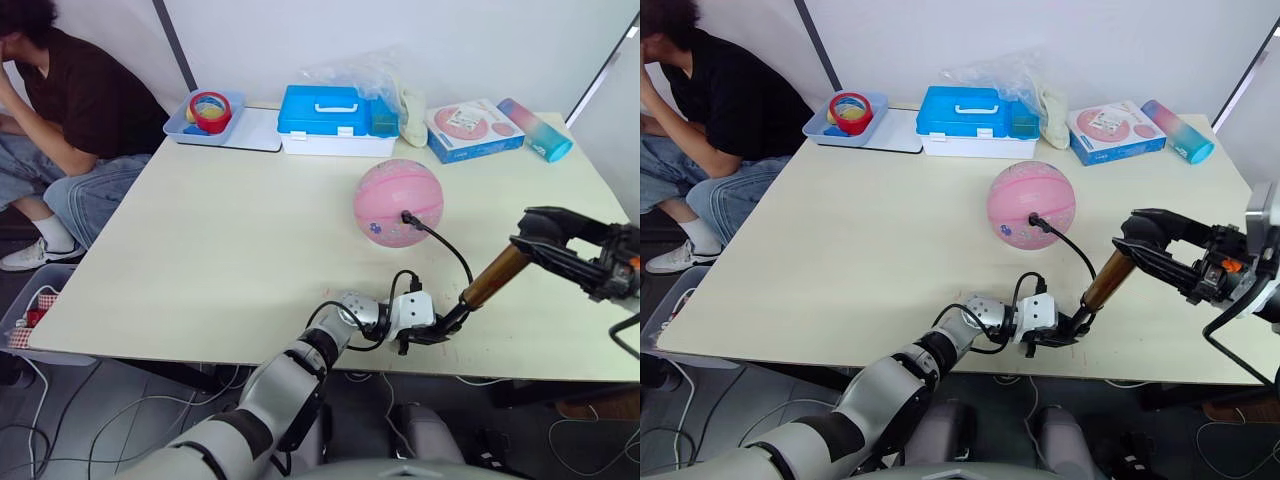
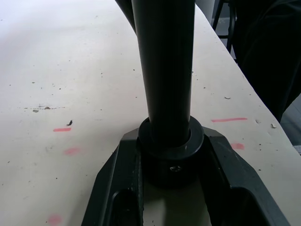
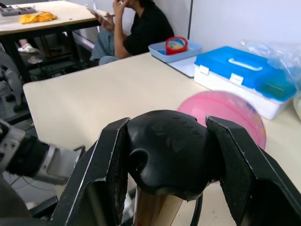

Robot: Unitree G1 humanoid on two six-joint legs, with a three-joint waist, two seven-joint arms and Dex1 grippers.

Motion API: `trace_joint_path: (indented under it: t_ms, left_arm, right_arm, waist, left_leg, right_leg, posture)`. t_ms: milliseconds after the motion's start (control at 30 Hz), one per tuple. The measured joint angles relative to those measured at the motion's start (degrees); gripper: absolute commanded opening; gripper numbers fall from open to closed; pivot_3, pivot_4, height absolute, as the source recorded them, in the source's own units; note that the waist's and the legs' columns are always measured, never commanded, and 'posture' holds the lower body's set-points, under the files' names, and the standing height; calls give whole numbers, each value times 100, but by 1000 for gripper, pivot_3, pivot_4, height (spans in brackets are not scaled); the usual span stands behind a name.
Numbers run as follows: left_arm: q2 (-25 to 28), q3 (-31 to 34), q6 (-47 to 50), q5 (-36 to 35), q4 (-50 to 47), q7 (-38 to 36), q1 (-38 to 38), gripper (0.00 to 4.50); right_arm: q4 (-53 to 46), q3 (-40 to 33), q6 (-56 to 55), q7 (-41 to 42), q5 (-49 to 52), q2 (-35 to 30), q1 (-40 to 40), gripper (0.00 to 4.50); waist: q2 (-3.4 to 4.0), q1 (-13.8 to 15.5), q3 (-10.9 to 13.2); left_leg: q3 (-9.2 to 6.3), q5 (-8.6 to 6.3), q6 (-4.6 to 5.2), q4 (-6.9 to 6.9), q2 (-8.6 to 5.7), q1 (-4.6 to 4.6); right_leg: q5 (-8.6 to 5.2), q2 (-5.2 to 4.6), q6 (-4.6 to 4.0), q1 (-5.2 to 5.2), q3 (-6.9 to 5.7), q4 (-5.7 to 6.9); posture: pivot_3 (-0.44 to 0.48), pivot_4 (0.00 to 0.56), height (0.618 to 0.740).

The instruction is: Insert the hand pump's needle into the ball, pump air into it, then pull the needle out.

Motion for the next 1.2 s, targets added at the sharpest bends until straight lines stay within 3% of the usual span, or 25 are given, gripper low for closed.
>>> trace_joint_path:
  t_ms: [400,533,800,1200]
  left_arm:
    - [5,1,23,15,6,-6,0,1081]
    - [6,6,30,12,8,-6,0,1081]
    - [0,3,14,10,0,-18,0,1081]
    - [-1,-2,-33,5,-7,-56,0,1081]
  right_arm:
    - [413,1735,-1573,94,-1983,1189,470,2032]
    - [602,1921,-1833,109,-2235,1389,529,2032]
    - [617,1662,-1601,211,-1844,1262,535,2032]
    - [248,129,-153,87,146,41,180,2031]
  waist:
    - [-3,-4,-10]
    - [-2,-5,-10]
    - [-2,-2,-9]
    - [-3,4,-3]
  left_leg:
    - [-1,0,0,-1,1,8]
    - [0,0,0,-1,1,10]
    - [0,0,0,-1,1,6]
    - [-3,0,0,-1,-1,-7]
  right_leg:
    - [0,5,0,3,0,1]
    - [0,5,0,4,0,2]
    - [0,3,-1,3,-1,1]
    - [0,0,-1,-3,-4,-1]
  posture:
    - [0,150,740]
    - [0,150,740]
    - [0,150,740]
    - [0,150,740]
